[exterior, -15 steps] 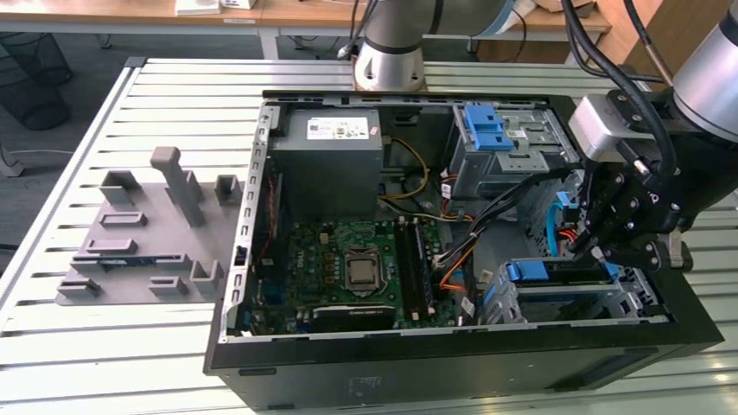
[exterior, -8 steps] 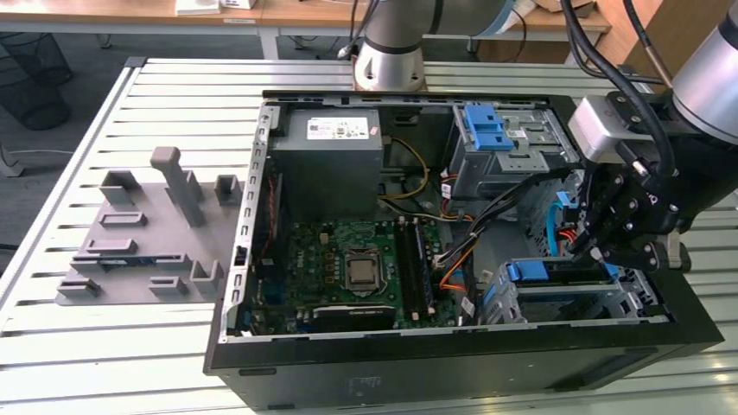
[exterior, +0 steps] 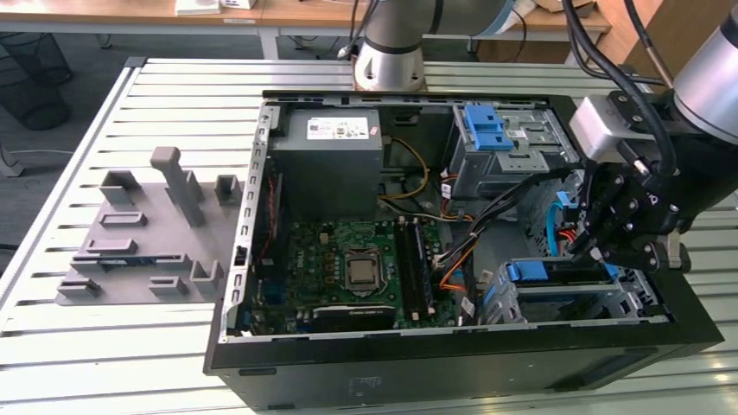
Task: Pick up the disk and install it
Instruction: 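Insert the first disk wire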
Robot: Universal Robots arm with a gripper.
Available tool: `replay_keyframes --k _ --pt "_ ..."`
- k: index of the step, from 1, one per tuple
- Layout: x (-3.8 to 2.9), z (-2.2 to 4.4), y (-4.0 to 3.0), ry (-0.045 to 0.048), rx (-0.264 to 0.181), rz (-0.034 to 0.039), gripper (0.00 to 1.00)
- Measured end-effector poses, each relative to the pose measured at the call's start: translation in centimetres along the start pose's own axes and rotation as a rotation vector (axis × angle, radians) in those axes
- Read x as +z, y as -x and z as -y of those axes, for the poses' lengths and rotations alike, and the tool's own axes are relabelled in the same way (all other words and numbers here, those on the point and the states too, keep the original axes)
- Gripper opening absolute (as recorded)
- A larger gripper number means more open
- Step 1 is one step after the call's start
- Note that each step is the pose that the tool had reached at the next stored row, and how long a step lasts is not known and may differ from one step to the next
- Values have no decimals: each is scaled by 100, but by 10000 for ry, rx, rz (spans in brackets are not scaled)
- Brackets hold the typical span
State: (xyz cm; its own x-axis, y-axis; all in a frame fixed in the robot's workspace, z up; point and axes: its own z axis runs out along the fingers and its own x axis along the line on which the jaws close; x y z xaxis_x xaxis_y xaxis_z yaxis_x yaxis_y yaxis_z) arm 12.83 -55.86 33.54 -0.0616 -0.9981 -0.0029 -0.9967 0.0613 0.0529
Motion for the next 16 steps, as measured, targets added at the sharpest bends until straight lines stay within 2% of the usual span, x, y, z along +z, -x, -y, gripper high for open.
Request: replay_keyframes --k 4,16 --pt "-2 14 1 79 21 -4 16" --pt "-5 16 1 90 23 -3 16"
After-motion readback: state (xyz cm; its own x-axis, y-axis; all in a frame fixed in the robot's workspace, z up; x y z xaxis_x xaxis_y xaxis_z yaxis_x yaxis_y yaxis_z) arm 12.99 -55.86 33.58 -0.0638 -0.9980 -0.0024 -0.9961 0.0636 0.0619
